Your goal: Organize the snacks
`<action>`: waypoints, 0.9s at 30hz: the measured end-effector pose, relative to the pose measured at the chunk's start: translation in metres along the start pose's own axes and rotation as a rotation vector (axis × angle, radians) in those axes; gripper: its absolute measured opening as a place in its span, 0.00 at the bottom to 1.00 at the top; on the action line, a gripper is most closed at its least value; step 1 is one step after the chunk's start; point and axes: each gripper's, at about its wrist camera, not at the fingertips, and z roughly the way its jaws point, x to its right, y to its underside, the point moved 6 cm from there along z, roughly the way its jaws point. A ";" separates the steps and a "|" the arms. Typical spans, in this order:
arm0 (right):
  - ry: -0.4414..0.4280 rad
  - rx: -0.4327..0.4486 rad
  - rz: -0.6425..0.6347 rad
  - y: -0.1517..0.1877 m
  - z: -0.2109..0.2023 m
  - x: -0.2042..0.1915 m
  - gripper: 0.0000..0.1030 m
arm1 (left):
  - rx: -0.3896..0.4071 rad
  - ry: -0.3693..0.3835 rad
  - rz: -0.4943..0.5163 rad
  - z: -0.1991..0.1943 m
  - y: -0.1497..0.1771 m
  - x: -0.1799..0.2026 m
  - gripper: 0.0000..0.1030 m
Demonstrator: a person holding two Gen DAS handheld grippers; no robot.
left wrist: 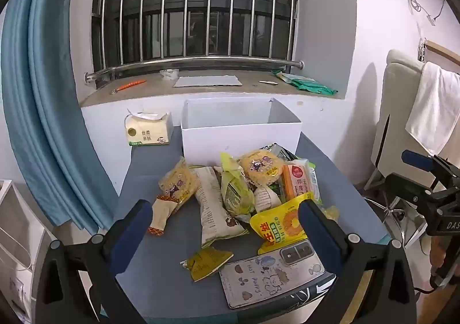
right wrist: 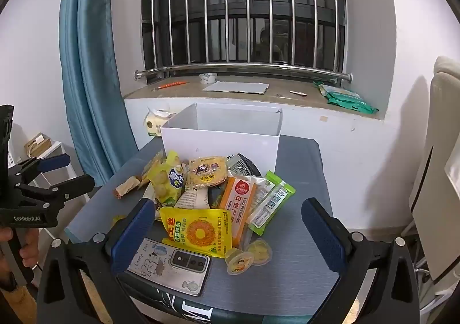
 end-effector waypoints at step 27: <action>0.002 -0.015 0.002 0.003 0.001 0.002 1.00 | -0.015 -0.002 -0.002 0.003 0.002 0.001 1.00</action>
